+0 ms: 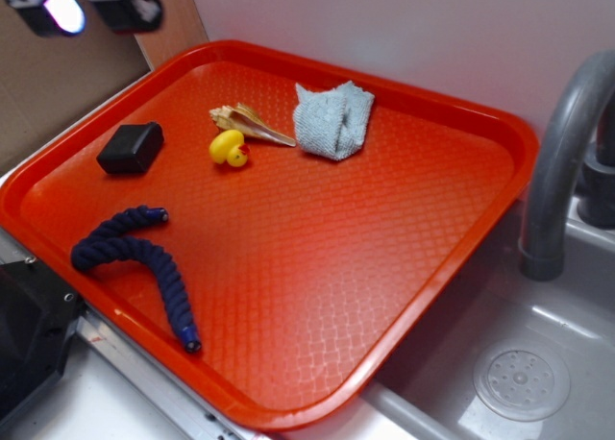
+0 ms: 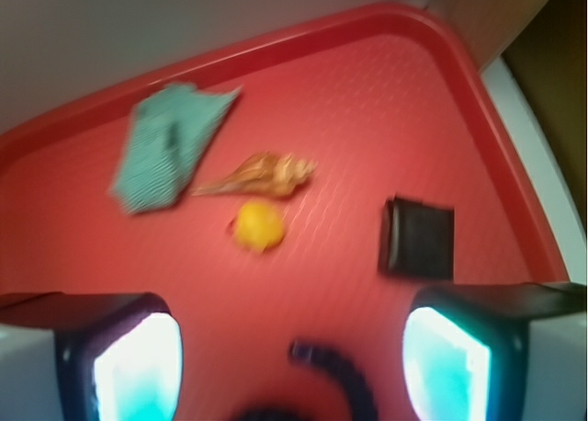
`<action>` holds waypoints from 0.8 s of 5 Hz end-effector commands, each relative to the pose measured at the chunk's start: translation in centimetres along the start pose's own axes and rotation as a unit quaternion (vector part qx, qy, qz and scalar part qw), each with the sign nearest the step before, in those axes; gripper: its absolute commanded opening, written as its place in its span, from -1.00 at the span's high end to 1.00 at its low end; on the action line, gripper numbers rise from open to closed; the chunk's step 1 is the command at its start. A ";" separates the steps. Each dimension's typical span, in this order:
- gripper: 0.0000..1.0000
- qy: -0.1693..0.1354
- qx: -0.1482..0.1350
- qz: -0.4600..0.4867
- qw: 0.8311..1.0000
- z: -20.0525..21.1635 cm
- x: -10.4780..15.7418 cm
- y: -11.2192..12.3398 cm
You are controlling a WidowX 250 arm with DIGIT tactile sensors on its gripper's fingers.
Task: Grab the yellow duck.
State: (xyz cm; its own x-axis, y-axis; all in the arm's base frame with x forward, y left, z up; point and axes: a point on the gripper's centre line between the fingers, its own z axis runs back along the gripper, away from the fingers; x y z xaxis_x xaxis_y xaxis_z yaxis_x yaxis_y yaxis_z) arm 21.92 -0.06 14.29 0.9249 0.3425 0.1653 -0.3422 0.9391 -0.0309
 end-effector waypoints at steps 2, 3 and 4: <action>-1.00 0.033 0.021 -0.071 0.997 -8.0 1.4 -2.6; -1.00 0.053 0.015 -0.071 0.996 -9.8 1.6 -2.2; -1.00 0.077 0.021 -0.075 0.994 -12.0 1.7 -1.5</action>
State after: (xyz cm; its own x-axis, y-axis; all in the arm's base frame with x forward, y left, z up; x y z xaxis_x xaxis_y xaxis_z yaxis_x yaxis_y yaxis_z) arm 25.62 -0.88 2.20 0.9798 0.1989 -0.0199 -0.1982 0.9796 0.0322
